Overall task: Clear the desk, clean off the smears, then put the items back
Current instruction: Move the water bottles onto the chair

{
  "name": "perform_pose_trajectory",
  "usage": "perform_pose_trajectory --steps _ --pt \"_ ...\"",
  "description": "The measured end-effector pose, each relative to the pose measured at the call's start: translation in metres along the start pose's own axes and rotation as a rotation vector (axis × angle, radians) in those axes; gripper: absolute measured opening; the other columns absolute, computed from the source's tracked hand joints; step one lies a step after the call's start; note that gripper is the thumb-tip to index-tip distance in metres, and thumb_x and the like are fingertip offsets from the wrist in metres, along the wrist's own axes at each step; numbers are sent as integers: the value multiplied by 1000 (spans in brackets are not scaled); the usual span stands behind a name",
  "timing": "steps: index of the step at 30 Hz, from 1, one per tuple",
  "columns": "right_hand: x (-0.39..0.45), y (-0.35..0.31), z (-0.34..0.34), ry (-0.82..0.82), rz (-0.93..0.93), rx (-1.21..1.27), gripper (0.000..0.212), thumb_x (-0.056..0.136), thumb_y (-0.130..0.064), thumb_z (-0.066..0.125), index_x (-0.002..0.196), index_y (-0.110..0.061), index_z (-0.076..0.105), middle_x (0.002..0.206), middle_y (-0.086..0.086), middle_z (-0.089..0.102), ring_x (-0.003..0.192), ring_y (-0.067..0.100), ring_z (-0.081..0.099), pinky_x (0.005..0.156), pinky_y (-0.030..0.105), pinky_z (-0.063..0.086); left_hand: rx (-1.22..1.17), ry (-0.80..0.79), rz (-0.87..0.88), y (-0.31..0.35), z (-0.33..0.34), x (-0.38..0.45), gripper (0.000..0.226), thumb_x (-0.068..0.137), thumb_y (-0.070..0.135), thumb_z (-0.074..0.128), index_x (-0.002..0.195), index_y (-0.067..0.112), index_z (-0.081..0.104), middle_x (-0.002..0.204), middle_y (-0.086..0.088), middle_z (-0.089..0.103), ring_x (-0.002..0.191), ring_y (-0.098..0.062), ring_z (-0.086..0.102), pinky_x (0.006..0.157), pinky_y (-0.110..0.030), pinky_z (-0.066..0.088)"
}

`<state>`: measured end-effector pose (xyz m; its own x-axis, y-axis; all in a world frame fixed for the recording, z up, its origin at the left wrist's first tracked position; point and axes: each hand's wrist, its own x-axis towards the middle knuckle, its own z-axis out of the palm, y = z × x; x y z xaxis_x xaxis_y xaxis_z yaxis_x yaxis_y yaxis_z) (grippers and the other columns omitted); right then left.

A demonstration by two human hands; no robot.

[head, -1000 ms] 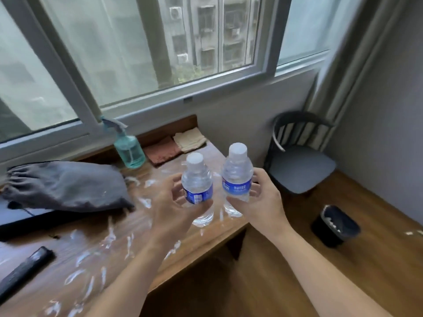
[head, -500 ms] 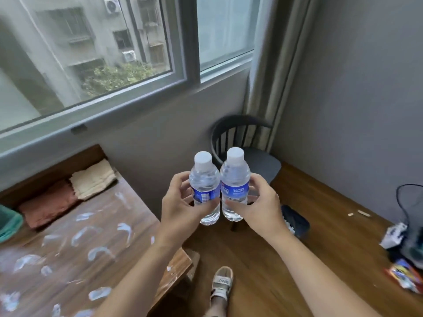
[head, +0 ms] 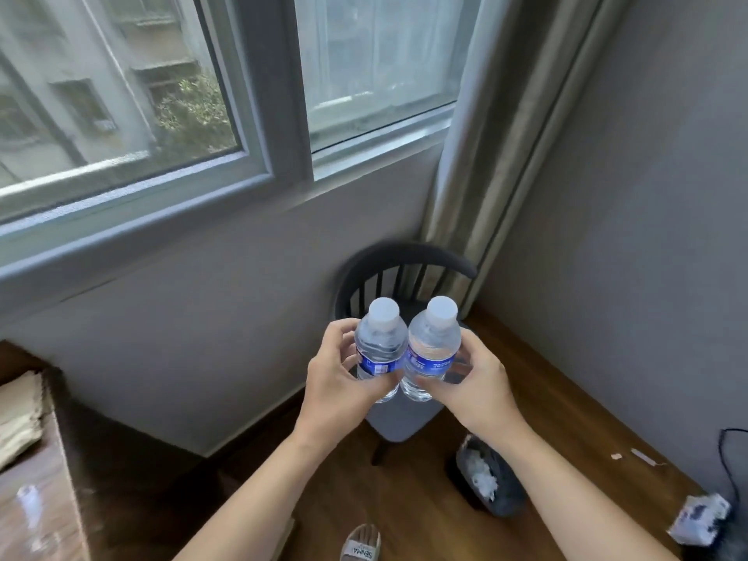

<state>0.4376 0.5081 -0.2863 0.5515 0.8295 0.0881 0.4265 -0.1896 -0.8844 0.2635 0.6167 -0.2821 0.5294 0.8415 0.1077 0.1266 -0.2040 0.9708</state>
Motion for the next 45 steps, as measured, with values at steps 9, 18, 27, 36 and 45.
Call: perform_pose_trajectory --steps 9,18,27,36,45 --pt "131 86 -36 -282 12 -25 64 73 -37 92 126 -44 56 110 -36 65 108 -14 60 84 13 55 201 199 -171 -37 93 77 72 70 34 97 120 46 48 117 20 68 107 -3 68 83 -20 61" --pt "239 183 -7 -407 104 -83 63 71 -38 92 125 -38 60 105 -31 66 103 -3 65 84 19 54 225 332 -346 -119 153 159 71 72 39 94 126 39 49 113 24 71 107 4 68 88 -34 62" --pt "314 311 87 -394 187 -61 64 70 -20 93 121 -40 60 106 -24 65 102 3 63 87 21 49 158 453 -461 -282 186 234 67 74 28 95 123 36 51 116 14 71 108 -8 69 88 -30 60" --pt "368 391 151 -273 256 -57 62 70 -19 93 125 -23 66 109 -8 72 105 9 64 87 24 48 164 574 -467 -391 218 298 71 70 18 95 122 39 51 128 5 62 119 -16 64 103 -47 55" --pt "386 421 176 -292 247 -142 62 71 -27 92 126 -17 66 117 3 74 112 22 68 85 22 45 181 705 -470 -427 226 316 84 64 15 98 110 60 43 123 8 58 117 -18 63 101 -48 55"
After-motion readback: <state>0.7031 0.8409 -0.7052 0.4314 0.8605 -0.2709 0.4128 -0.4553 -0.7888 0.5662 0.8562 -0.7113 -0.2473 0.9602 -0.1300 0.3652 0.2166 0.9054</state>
